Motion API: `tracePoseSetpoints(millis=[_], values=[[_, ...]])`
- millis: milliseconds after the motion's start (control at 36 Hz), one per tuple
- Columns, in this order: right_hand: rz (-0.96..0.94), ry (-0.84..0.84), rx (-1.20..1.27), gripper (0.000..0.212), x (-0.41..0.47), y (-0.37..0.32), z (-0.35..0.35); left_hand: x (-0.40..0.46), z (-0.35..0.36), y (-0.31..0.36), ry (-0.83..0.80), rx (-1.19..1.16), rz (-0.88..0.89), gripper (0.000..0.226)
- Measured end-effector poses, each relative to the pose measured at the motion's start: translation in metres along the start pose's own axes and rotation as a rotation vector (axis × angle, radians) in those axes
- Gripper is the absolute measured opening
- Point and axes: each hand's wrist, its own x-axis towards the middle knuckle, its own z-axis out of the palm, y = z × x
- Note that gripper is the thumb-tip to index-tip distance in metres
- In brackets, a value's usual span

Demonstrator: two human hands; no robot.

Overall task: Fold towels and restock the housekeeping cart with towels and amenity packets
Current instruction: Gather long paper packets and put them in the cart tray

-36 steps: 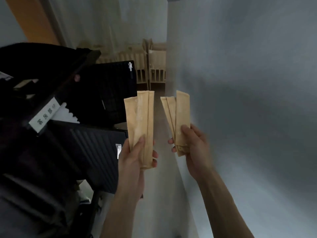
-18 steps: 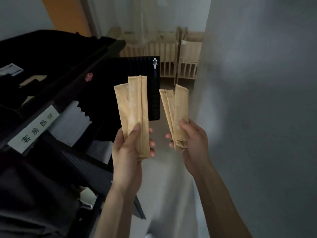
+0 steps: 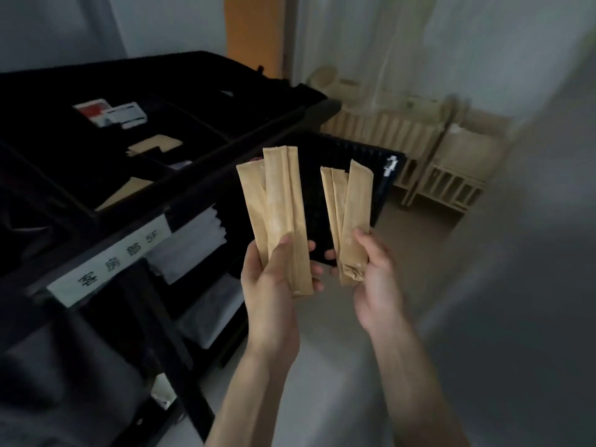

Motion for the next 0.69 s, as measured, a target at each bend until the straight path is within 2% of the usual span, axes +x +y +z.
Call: tracePoseSetpoints(millis=[222, 417, 694], values=[[0.128, -0.172, -0.039, 0.022, 0.067, 0.036, 0.036, 0.047, -0.016, -0.001, 0.248, 0.05, 0.087, 0.019], [0.241, -0.425, -0.034, 0.023, 0.124, 0.05, 0.049, 0.082, -0.002, -0.013, 0.505, 0.082, 0.197, 0.02], [0.324, -0.658, 0.024, 0.026, 0.197, 0.033, 0.054, 0.12, 0.039, -0.025, 0.707, 0.119, 0.341, 0.018]])
